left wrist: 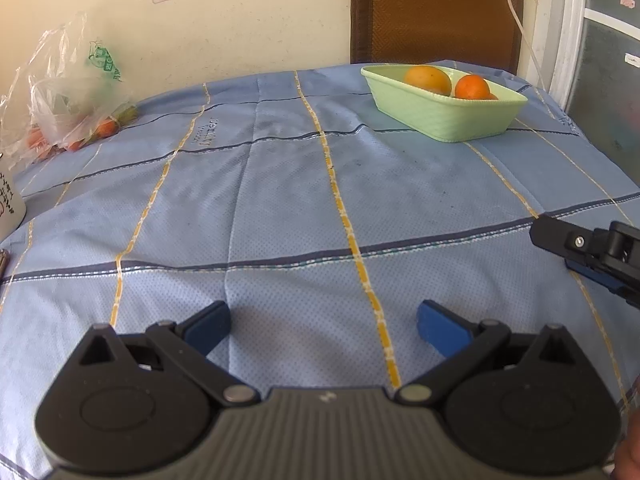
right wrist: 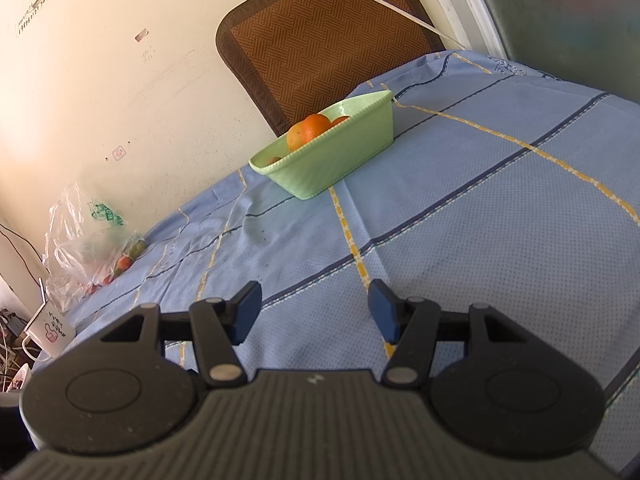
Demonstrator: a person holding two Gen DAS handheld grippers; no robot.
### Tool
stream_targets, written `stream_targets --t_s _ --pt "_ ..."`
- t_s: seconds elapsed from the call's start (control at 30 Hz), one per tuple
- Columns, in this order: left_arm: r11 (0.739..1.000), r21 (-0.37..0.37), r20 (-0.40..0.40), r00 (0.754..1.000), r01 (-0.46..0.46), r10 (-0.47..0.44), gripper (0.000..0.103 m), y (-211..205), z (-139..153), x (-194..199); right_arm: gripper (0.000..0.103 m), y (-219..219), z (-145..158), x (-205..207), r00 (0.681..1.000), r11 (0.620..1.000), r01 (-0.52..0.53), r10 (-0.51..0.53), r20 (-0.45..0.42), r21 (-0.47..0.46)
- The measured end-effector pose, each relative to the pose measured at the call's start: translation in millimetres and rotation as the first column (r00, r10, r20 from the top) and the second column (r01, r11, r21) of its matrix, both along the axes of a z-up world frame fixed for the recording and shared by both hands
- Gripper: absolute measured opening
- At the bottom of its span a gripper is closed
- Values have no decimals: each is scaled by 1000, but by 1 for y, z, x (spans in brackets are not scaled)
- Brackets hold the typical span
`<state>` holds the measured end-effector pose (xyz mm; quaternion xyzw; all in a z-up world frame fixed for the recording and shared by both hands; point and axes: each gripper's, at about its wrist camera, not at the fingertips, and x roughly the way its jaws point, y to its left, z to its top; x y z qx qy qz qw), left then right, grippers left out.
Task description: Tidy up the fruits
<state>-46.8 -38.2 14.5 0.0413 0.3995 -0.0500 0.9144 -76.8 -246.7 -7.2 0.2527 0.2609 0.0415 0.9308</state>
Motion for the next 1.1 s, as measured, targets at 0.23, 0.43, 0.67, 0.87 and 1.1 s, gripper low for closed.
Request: stream_targets --t_s 0.23,0.43,0.67,0.87,1.1 --pt "1000 1 -4 1000 0 0 103 -1 0 1 62 6 4 -5 1000 999 11 -10 26 -47" --pt "1000 5 -14 1000 3 -3 103 -1 1 1 62 9 9 -8 999 997 11 -7 50 -72" --pt "1000 22 -6 1000 -13 13 103 -1 5 -1 62 13 14 -11 996 995 25 -17 83 -97" --pt "998 46 64 997 -47 44 103 1 14 -6 62 15 15 -12 995 994 27 -16 94 -109" --pt "997 61 71 996 -52 48 103 -1 14 -8 62 17 16 -13 995 994 28 -18 97 -108"
